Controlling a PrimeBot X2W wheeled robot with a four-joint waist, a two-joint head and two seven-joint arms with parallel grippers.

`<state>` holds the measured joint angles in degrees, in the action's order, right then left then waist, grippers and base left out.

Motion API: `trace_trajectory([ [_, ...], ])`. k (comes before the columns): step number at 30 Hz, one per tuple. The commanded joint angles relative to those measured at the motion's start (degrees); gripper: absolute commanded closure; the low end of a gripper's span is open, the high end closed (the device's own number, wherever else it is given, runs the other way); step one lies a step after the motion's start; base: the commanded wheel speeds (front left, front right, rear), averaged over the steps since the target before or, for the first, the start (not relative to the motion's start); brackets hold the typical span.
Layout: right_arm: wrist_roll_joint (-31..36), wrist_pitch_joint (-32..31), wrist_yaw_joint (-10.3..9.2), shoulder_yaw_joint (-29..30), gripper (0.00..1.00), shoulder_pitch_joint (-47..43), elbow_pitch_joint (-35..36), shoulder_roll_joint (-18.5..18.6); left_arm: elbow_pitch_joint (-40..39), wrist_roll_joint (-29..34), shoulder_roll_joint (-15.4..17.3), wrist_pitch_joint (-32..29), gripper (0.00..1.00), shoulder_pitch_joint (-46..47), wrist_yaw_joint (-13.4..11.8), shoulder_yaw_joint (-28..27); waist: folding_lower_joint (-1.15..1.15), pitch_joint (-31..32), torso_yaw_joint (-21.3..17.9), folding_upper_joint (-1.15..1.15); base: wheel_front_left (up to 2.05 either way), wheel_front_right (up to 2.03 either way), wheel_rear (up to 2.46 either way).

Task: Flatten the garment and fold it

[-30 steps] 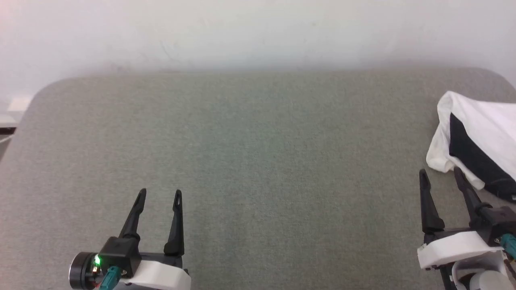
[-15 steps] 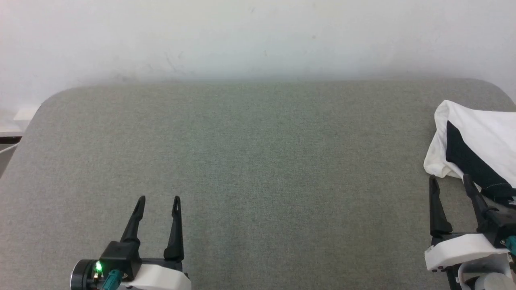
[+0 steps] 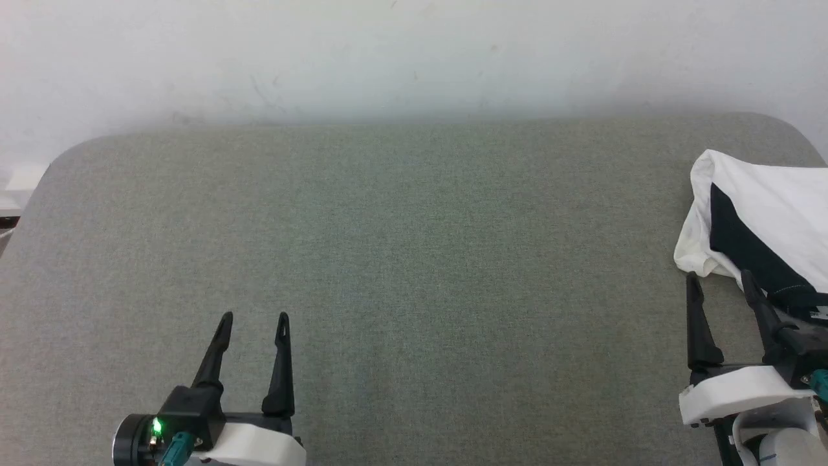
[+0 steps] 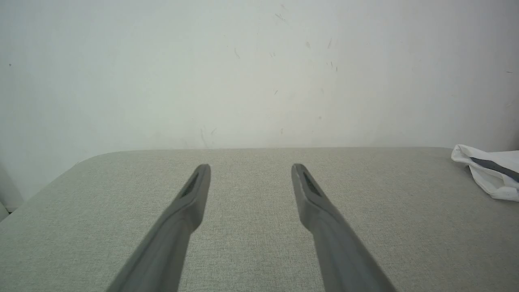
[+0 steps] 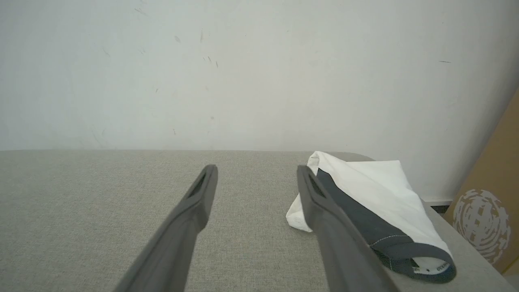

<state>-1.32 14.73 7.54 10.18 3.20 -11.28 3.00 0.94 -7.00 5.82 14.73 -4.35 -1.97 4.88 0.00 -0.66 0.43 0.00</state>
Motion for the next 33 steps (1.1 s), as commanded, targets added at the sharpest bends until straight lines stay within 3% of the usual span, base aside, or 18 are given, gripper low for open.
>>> trace_trajectory([
  [1,0.24,0.27,-0.05,-0.14,0.0,0.74,-0.07,-0.12,0.12,0.28,-0.14,0.27,0.0,0.59,0.49,-0.29,0.0,0.08,0.02,0.0,0.0,0.0,0.0],
  [4,0.23,0.27,-0.05,-0.15,0.0,0.84,-0.09,-0.12,0.1,0.48,-0.28,0.27,0.0,0.65,1.32,-0.36,0.0,0.3,0.11,0.0,0.0,0.0,0.0],
  [5,-0.01,-0.03,0.0,-0.03,1.0,0.17,0.0,0.01,0.01,0.1,-0.16,-0.04,1.0,0.04,1.03,-0.12,0.0,0.28,0.09,0.0,0.0,0.0,0.0],
  [33,0.25,-2.9,-0.01,-1.94,1.0,-0.49,2.17,0.0,-0.17,1.4,-0.69,-2.92,1.0,0.86,1.17,-0.95,0.0,0.35,-0.01,0.0,0.0,0.0,0.0],
])
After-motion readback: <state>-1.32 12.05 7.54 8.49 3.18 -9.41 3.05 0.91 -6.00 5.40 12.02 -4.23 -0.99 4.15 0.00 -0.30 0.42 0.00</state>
